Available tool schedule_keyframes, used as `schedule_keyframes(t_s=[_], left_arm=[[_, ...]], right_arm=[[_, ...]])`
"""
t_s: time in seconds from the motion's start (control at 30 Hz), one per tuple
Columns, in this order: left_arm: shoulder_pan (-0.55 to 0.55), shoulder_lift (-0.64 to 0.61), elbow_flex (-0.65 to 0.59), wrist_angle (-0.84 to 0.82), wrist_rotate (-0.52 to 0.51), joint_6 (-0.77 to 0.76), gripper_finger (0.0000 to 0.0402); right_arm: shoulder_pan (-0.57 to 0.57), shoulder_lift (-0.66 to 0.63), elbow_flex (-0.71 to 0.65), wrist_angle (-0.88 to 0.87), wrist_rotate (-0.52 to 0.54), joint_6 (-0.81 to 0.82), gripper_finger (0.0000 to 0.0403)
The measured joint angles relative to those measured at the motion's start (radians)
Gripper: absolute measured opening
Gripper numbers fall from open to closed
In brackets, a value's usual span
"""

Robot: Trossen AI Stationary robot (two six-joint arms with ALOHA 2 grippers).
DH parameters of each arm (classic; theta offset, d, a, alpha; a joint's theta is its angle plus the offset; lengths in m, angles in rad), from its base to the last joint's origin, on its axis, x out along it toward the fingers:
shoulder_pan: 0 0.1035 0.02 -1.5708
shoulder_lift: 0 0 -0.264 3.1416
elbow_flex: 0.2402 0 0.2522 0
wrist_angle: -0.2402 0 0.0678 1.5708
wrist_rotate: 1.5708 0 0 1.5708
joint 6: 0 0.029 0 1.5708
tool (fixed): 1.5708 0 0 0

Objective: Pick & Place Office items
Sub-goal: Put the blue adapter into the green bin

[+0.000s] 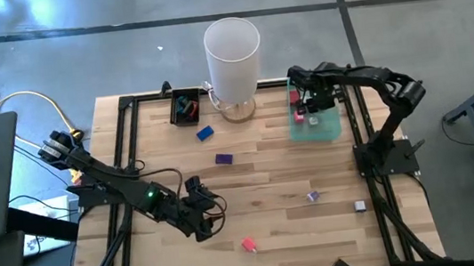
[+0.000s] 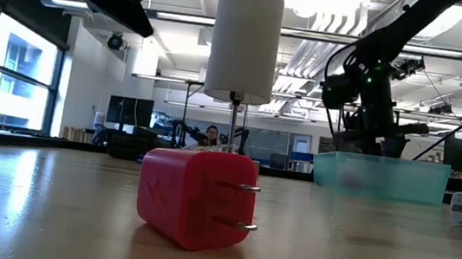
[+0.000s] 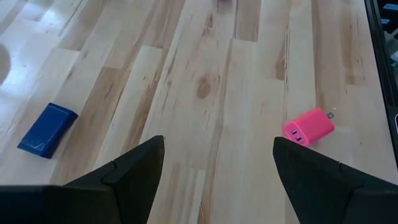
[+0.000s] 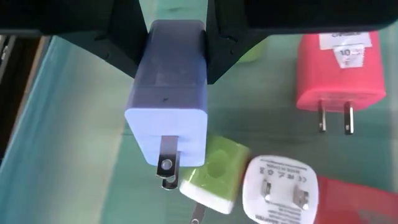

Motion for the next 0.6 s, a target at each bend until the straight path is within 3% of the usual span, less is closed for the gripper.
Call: schedule_keyframes(t_s=[0.13, 0.3, 0.47, 0.6], left_arm=[[0.000, 0.000, -0.002, 0.001, 0.000, 0.000, 0.0294], [0.000, 0.000, -0.019, 0.000, 0.000, -0.005, 0.0294], [0.000, 0.000, -0.027, 0.001, 0.001, -0.011, 0.0294], [0.000, 0.000, -0.027, 0.001, 0.001, -0.011, 0.0294]], right_arm=[[-0.001, 0.000, 0.000, 0.000, -0.035, 0.004, 0.0151], [0.000, 0.000, 0.000, 0.001, -0.001, 0.004, 0.0202], [0.000, 0.000, 0.000, 0.016, 0.054, -0.033, 0.0218], [0.002, -0.012, 0.000, 0.010, 0.009, -0.103, 0.0218]])
